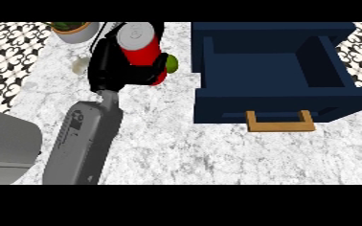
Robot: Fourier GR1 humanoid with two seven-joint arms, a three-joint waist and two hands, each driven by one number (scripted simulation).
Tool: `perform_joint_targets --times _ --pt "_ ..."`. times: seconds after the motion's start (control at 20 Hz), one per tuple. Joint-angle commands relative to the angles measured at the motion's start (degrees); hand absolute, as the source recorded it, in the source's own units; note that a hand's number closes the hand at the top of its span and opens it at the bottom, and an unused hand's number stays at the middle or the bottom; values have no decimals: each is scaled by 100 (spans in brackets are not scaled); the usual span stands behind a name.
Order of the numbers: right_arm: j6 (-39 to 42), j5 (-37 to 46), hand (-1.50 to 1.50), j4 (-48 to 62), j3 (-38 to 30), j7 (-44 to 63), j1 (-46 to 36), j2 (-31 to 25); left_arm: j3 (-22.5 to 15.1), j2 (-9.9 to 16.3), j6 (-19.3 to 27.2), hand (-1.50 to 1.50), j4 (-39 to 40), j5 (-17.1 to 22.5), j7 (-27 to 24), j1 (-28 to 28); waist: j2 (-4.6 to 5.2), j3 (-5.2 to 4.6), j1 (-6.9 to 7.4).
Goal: Pick up the can, place it into the drawer and close the drawer
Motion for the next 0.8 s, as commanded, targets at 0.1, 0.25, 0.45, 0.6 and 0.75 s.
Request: perform_joint_targets --times 0.1,0.25,0.45,0.6,0.75 --pt "52 -115 -150 -81 -105 243 -113 -22 -153 -62 488 150 271 -61 223 -644 11 -2 -18" --pt "95 -231 -150 -12 -225 243 -124 -206 -96 -63 538 150 833 -12 184 -1162 15 -2 -37" --pt "16 132 -150 86 276 -81 -81 40 69 -64 913 150 1476 -41 198 -2112 23 0 -66" --pt "-93 40 -150 -246 275 14 98 37 -289 -64 1130 150 1708 208 89 -2321 18 -1 -91" --pt "184 175 -150 333 48 -99 -330 -25 -426 -65 1498 150 2205 376 217 -3073 32 2 -103"
